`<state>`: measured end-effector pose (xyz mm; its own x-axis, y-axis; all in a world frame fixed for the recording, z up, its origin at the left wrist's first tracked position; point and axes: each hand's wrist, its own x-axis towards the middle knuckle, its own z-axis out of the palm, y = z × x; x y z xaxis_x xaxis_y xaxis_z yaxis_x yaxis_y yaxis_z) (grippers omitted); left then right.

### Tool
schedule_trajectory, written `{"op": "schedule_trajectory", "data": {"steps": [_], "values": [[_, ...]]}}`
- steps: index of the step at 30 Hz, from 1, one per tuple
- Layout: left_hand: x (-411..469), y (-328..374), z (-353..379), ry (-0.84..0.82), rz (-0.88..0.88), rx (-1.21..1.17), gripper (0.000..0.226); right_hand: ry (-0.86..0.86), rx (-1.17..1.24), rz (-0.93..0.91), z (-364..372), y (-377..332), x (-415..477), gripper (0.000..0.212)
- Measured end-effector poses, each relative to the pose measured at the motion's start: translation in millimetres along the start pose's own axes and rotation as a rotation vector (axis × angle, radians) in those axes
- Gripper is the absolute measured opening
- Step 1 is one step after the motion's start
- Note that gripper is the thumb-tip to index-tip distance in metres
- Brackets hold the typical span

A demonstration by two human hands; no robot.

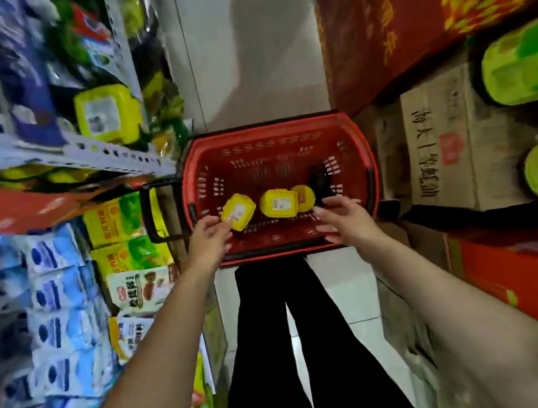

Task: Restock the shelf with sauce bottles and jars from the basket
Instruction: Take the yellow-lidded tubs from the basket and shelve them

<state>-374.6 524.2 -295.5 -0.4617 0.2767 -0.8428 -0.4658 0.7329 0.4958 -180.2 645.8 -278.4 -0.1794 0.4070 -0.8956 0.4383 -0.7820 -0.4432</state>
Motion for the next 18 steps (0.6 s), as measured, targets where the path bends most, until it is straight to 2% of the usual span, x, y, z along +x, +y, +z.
{"op": "schedule_trajectory", "data": {"steps": [1, 3, 6, 11, 18], "values": [[21.1, -8.3, 5.4, 0.002, -0.014, 0.015, 0.007, 0.000, 0.000, 0.025, 1.6, 3.5, 19.8, 0.028], [62.7, -26.9, 13.7, 0.011, -0.042, 0.070, 0.011, 0.019, 0.009, 0.069, 5.8, 13.8, 58.7, 0.034], [114.1, -56.5, 23.4, 0.070, -0.067, 0.180, 0.038, 0.044, 0.013, 0.107, 12.7, 35.3, 111.2, 0.040], [174.9, -101.8, 32.6, 0.108, -0.092, 0.270, 0.057, 0.047, -0.027, 0.150, 23.9, 69.1, 173.5, 0.043], [223.8, -129.9, 35.3, 0.145, -0.177, 0.135, 0.076, 0.006, -0.051, 0.151, 32.4, 92.1, 218.7, 0.052]]}}
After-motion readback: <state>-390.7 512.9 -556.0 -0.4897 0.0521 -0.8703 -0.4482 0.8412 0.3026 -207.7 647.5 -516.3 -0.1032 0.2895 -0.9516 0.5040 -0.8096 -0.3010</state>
